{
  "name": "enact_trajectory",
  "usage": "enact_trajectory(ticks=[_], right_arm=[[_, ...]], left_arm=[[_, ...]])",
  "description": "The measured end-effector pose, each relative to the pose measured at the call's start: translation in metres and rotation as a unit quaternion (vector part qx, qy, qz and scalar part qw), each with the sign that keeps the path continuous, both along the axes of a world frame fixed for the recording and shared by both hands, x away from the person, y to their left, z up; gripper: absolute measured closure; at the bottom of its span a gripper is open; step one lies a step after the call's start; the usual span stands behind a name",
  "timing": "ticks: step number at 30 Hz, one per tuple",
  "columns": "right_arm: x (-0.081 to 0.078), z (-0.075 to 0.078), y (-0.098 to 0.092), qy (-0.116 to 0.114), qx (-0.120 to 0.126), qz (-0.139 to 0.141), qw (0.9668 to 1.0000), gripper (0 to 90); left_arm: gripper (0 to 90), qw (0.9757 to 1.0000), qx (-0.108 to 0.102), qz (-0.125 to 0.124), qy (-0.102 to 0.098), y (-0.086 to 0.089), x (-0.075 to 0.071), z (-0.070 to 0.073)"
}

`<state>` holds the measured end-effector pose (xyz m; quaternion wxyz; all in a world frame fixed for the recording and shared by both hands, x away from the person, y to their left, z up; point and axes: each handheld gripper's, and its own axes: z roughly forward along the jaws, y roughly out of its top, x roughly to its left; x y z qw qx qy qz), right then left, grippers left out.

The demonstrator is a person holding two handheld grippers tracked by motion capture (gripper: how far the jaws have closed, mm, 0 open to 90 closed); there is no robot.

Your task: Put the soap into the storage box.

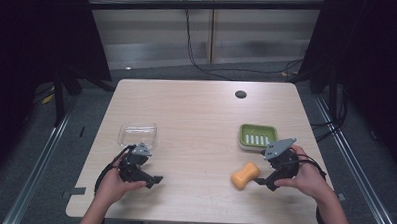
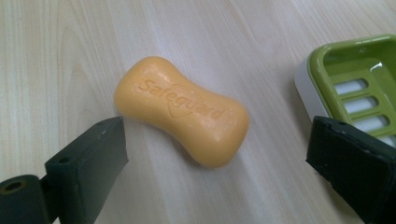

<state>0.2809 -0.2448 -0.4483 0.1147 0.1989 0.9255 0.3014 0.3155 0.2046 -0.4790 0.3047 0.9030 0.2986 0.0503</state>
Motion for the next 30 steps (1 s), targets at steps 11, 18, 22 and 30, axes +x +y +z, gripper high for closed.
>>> enact_trajectory(ticks=[11,18,22,30], right_arm=[[0.005,0.002,0.017,-0.008,-0.034,0.041,0.9985,6.3],[0.008,0.001,0.028,-0.015,-0.054,0.067,0.9962,7.4],[0.01,-0.003,0.034,-0.011,-0.072,0.083,0.9939,8.3],[0.012,-0.006,0.042,-0.003,-0.081,0.103,0.9914,9.7]], left_arm=[[5.7,0.9999,0.012,0.0,-0.002,0.003,-0.004,0.002],[5.7,0.9999,0.01,0.003,-0.003,0.005,-0.007,0.001],[5.7,0.9999,0.012,0.006,-0.003,0.006,-0.007,0.001],[5.7,0.9999,0.006,0.015,-0.004,0.007,-0.009,0.001]])
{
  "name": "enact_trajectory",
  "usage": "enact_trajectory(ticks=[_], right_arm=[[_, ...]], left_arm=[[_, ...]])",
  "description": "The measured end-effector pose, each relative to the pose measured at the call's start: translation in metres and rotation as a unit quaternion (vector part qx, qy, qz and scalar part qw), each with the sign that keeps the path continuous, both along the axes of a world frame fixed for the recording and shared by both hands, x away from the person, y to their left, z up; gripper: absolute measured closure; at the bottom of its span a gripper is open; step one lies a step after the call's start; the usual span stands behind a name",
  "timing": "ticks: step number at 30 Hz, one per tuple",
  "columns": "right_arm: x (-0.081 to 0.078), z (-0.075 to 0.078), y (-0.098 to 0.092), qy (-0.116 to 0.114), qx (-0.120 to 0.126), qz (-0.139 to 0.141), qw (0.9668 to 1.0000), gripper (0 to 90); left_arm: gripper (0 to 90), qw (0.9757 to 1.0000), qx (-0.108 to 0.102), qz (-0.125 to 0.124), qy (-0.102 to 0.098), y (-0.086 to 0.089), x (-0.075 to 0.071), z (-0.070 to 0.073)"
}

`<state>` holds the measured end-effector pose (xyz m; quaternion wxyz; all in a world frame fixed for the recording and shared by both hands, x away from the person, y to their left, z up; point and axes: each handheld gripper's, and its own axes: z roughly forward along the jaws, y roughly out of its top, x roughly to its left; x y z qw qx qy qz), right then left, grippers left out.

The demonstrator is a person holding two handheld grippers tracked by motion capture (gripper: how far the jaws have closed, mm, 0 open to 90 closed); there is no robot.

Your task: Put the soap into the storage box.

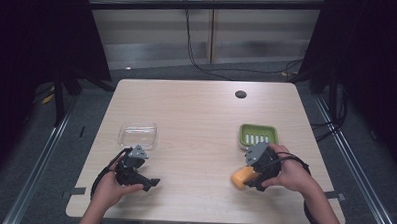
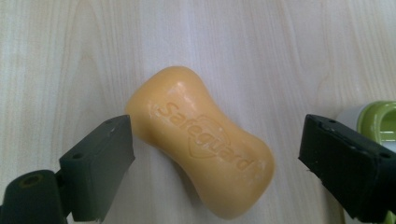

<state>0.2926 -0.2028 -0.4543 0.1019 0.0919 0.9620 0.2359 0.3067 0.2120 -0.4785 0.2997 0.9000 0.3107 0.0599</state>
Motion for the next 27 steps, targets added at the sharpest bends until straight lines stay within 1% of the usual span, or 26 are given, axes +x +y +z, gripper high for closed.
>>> enact_trajectory(ticks=[1,3,4,5,6,8,12,13,14,16,18,19,20,22,23,25,26,27], right_arm=[[0.0,0.0,0.0,0.0,0.0,0.0,1.0,9.7],[0.0,-0.003,0.002,0.009,-0.003,0.008,0.9999,9.8],[0.0,-0.004,0.003,0.015,-0.003,0.014,0.9998,9.8],[0.0,-0.004,0.003,0.015,-0.003,0.014,0.9998,9.8],[0.0,-0.006,0.005,0.017,-0.006,0.021,0.9996,9.8],[0.0,-0.006,0.005,0.019,-0.007,0.016,0.9997,9.8],[0.002,-0.011,0.008,0.022,-0.013,0.03,0.9992,9.7],[0.001,-0.012,0.009,0.025,-0.017,0.026,0.9992,9.7],[0.001,-0.013,0.009,0.03,-0.025,0.028,0.9988,9.7],[0.0,-0.014,0.01,0.033,-0.031,0.018,0.9988,9.8],[0.0,-0.014,0.011,0.035,-0.032,0.022,0.9986,12.0],[0.0,-0.014,0.012,0.036,-0.031,0.026,0.9985,14.8],[0.001,-0.014,0.013,0.034,-0.027,0.037,0.9984,16.5],[0.0,-0.014,0.013,0.037,-0.03,0.037,0.9982,18.2],[0.001,-0.014,0.015,0.037,-0.032,0.043,0.9979,20.0],[-0.001,-0.015,0.017,0.044,-0.043,0.035,0.9975,21.2],[0.001,-0.017,0.018,0.043,-0.049,0.037,0.9972,23.0],[0.002,-0.018,0.019,0.039,-0.049,0.041,0.9972,24.5]], left_arm=[[5.7,1.0,0.0,0.0,0.0,0.0,0.0,0.0],[5.7,1.0,0.0,-0.001,0.001,0.0,0.0,0.0],[5.7,0.9999,0.008,-0.007,0.0,0.001,0.001,0.001],[5.7,0.9999,0.008,-0.007,0.0,0.001,0.001,0.001],[5.7,0.9999,0.009,-0.007,-0.002,0.001,0.001,0.001],[5.7,1.0,0.006,-0.006,-0.002,0.001,0.001,0.001],[5.7,1.0,0.006,-0.004,-0.001,0.002,0.001,0.001],[5.7,1.0,0.004,-0.004,0.0,0.002,0.001,0.001],[5.7,1.0,0.005,-0.003,0.002,0.002,0.001,0.001],[5.7,1.0,0.005,-0.003,0.002,0.003,0.001,0.001],[5.8,1.0,0.006,-0.004,0.001,0.003,0.001,0.001],[5.7,1.0,0.006,-0.005,0.001,0.003,0.001,0.001],[5.8,1.0,0.006,-0.004,0.001,0.003,0.001,0.001],[5.7,1.0,0.004,-0.002,0.001,0.003,0.0,0.001],[5.7,1.0,0.004,-0.002,0.001,0.003,0.0,0.001],[5.7,1.0,0.002,0.001,0.002,0.003,0.0,0.001],[5.7,1.0,0.005,-0.002,0.0,0.003,0.0,0.001],[5.7,1.0,0.005,-0.001,-0.001,0.003,0.0,0.001]])
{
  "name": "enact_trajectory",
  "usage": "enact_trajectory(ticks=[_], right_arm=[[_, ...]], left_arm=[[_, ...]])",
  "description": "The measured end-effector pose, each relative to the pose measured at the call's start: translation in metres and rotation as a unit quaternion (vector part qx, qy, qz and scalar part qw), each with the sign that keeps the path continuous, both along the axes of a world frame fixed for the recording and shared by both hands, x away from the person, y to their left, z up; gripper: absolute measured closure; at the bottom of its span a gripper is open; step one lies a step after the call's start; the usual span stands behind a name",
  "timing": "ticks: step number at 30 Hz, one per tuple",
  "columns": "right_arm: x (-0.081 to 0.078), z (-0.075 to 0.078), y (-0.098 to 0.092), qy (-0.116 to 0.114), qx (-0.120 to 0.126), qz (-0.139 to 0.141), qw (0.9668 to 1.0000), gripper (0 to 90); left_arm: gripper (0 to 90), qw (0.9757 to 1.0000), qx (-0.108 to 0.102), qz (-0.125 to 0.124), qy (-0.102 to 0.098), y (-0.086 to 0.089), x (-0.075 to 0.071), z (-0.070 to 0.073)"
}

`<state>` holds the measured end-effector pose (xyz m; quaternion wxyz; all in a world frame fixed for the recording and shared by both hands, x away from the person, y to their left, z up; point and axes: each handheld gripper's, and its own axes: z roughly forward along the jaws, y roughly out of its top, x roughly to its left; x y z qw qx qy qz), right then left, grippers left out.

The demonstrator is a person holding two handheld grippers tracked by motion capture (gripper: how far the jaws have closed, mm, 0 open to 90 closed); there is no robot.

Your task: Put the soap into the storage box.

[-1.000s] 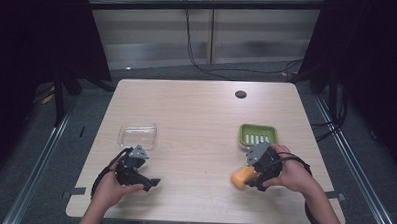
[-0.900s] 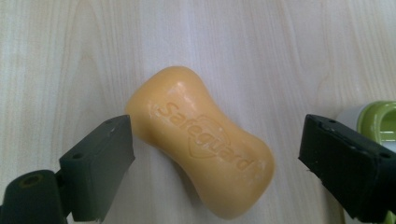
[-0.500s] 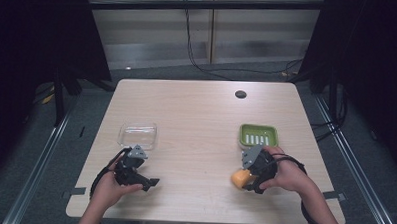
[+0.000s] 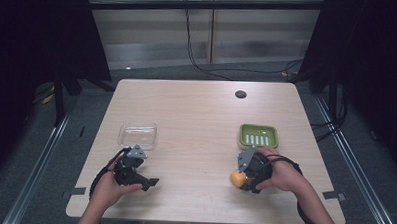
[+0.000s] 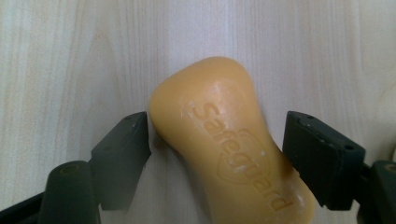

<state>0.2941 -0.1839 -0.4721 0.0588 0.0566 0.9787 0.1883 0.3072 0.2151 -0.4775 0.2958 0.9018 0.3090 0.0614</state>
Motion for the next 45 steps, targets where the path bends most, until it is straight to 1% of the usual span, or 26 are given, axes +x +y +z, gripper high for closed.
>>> enact_trajectory(ticks=[1,2,5,6,8,9,14,17,18,22,24,26,27,30,31,33,34,35,36,37,38,40,41,42,44,45], right_arm=[[0.0,0.0,0.0,0.0,0.0,0.0,1.0,24.5],[-0.0017,0.0001,0.0006,0.009,-0.007,-0.011,0.9999,27.2],[0.0001,-0.001,0.0022,0.009,-0.011,-0.01,0.9998,29.9],[0.0001,-0.0015,0.0025,0.017,-0.012,-0.021,0.9996,32.6],[0.001,-0.001,0.0021,0.017,-0.012,-0.026,0.9994,33.3],[0.0008,-0.0007,0.0014,0.024,-0.015,-0.037,0.9989,36.7],[0.0026,-0.0004,-0.0004,0.029,-0.014,-0.04,0.9987,42.6],[0.0025,-0.0002,-0.0013,0.047,-0.014,-0.072,0.9962,45.5],[0.0043,-0.0006,-0.0022,0.054,-0.008,-0.074,0.9957,47.3],[0.0052,-0.0012,-0.0024,0.057,-0.004,-0.08,0.9952,48.1],[0.0037,-0.0007,-0.0016,0.067,-0.008,-0.101,0.9926,48.4],[0.0054,-0.0011,-0.0016,0.067,-0.004,-0.104,0.9924,48.7],[0.0046,-0.0007,-0.0009,0.068,-0.006,-0.114,0.9912,48.8],[0.0043,-0.0005,-0.0004,0.07,-0.008,-0.124,0.9897,48.8],[0.0035,-0.0003,0.0007,0.071,-0.008,-0.134,0.9883,49.0],[0.0037,-0.0003,0.0012,0.069,-0.009,-0.135,0.9884,49.1],[0.0034,-0.0002,0.0018,0.07,-0.012,-0.14,0.9877,49.2],[0.0014,0.0006,0.0039,0.076,-0.016,-0.161,0.9838,49.4],[0.002,0.0006,0.0035,0.072,-0.02,-0.158,0.9846,49.4],[0.002,0.0009,0.0037,0.074,-0.022,-0.163,0.9835,49.5],[0.0016,0.0014,0.0045,0.076,-0.024,-0.174,0.9814,49.7],[0.0008,0.002,0.0055,0.081,-0.03,-0.183,0.9793,49.9],[0.0003,0.002,0.006,0.086,-0.029,-0.195,0.9767,49.9],[0.0003,0.002,0.006,0.086,-0.029,-0.195,0.9767,49.9],[0.0,0.003,0.0048,0.095,-0.032,-0.215,0.9714,50.0],[0.0007,0.0032,0.0037,0.095,-0.034,-0.22,0.9702,50.1]], left_arm=[[5.7,1.0,0.0,0.0,0.0,0.0002,0.0001,0.0],[5.7,1.0,0.001,0.0,0.001,0.0003,0.0,0.0002],[5.7,1.0,0.005,-0.002,0.001,0.0006,0.0004,0.0003],[5.7,1.0,0.004,-0.002,0.0,0.0004,0.0003,0.0004],[5.7,1.0,0.001,-0.001,0.001,0.0002,0.0001,0.0002],[5.7,1.0,0.001,0.0,0.001,0.0002,0.0,0.0003],[5.7,1.0,0.0,0.0,0.0,0.0002,0.0001,0.0001],[5.7,1.0,0.003,-0.003,0.0,0.0006,0.0004,0.0008],[5.7,1.0,0.003,-0.002,0.0,0.0006,0.0003,0.0006],[5.8,1.0,0.002,0.0,0.001,0.0004,0.0,0.0003],[5.8,1.0,0.003,-0.001,0.0,0.0005,0.0002,0.0007],[5.8,1.0,0.004,-0.002,-0.001,0.0006,0.0003,0.0009],[5.8,1.0,0.004,0.0,-0.001,0.0011,0.0002,0.0011],[5.8,1.0,0.006,0.001,0.0,0.0016,0.0001,0.0014],[5.8,1.0,0.006,0.002,0.0,0.0019,0.0004,0.0013],[5.8,1.0,0.005,0.002,0.0,0.0019,0.0004,0.0012],[5.8,1.0,0.004,0.0,0.0,0.0018,0.0005,0.001],[5.8,1.0,0.006,0.0,0.0,0.0017,0.0004,0.0012],[5.8,1.0,0.002,0.001,0.0,0.0016,0.0004,0.0008],[5.8,1.0,0.003,0.001,0.0,0.0017,0.0005,0.0009],[5.8,1.0,0.006,0.0,0.0,0.0019,0.0006,0.0012],[5.8,1.0,0.008,0.0,0.0,0.0022,0.001,0.0014],[5.8,1.0,0.005,0.002,0.001,0.002,0.001,0.0012],[5.8,1.0,0.005,0.002,0.001,0.002,0.001,0.0012],[5.8,1.0,-0.003,0.006,0.0,0.0005,0.0015,0.0003],[5.8,1.0,0.0,0.004,0.001,0.0003,0.0017,0.0007]])
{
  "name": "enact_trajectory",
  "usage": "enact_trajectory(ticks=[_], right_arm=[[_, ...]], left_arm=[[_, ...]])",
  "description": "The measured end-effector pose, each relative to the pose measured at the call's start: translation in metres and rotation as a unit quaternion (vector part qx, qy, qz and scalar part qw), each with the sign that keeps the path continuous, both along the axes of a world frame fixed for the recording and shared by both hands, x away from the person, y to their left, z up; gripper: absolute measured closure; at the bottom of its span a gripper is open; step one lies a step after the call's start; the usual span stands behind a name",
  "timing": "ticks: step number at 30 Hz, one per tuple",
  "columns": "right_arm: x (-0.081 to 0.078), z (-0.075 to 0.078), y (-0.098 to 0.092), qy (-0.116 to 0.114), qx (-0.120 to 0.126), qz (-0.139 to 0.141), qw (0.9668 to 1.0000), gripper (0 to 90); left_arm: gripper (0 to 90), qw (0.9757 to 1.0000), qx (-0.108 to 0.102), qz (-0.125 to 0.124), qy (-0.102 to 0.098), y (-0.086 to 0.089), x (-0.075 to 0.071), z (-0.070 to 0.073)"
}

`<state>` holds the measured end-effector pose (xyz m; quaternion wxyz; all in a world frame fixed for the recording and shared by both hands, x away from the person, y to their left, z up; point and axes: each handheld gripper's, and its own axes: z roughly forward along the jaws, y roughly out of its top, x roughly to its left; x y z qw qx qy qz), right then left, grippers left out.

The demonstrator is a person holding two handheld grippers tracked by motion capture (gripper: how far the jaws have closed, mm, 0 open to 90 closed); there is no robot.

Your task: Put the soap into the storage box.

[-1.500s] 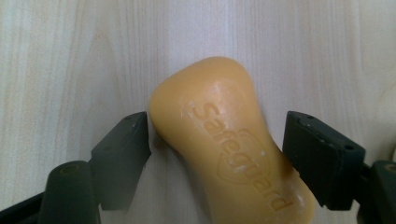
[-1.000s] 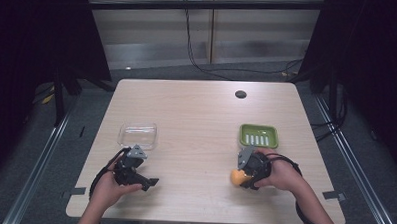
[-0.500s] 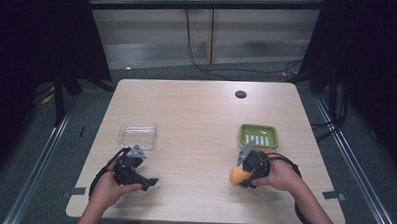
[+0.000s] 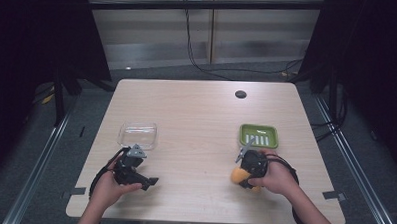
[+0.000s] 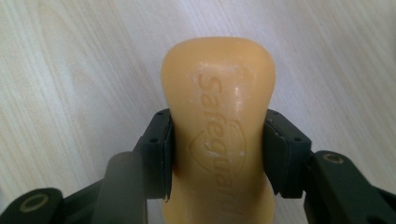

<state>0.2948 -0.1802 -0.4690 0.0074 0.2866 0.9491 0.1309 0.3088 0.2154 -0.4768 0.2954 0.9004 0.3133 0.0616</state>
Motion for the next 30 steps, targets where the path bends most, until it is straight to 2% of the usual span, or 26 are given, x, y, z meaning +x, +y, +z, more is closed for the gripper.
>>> enact_trajectory(ticks=[2,4,5,6,11,13,17,18,20,29,30], right_arm=[[0.001,0.001,-0.003,0.017,-0.001,-0.012,0.9998,50.1],[0.001,0.001,-0.004,0.016,-0.004,-0.015,0.9998,50.1],[0.0,0.002,-0.005,0.021,-0.016,-0.022,0.9994,50.1],[0.002,0.003,-0.009,0.019,-0.017,-0.03,0.9992,50.1],[0.004,0.009,-0.015,0.026,-0.004,-0.049,0.9985,50.3],[0.005,0.015,-0.017,0.027,-0.003,-0.054,0.9982,50.3],[0.006,0.02,-0.017,0.027,-0.007,-0.056,0.998,50.4],[0.007,0.023,-0.018,0.03,0.001,-0.063,0.9976,50.4],[0.008,0.025,-0.018,0.037,0.002,-0.062,0.9974,50.4],[0.011,0.033,-0.022,0.04,0.003,-0.064,0.9972,50.4],[0.011,0.034,-0.022,0.043,0.005,-0.073,0.9964,50.4]], left_arm=[[5.8,1.0,0.004,-0.004,0.0,0.0,0.001,0.001],[5.8,1.0,0.006,-0.005,-0.001,0.0,0.001,0.001],[5.8,1.0,0.007,-0.005,-0.001,0.0,0.001,0.001],[5.8,1.0,0.005,-0.004,0.0,-0.001,0.001,0.001],[5.8,1.0,0.001,-0.005,-0.001,-0.001,0.002,0.0],[5.8,0.9999,0.009,-0.007,-0.004,-0.002,0.002,0.002],[5.8,0.9999,0.007,-0.008,-0.004,-0.002,0.002,0.002],[5.8,1.0,0.002,-0.007,-0.006,-0.002,0.002,0.001],[5.8,1.0,-0.005,0.0,-0.006,-0.002,0.002,0.001],[5.8,1.0,-0.003,0.004,-0.006,-0.002,0.001,0.001],[5.7,1.0,-0.003,0.004,-0.006,-0.002,0.002,0.001]])
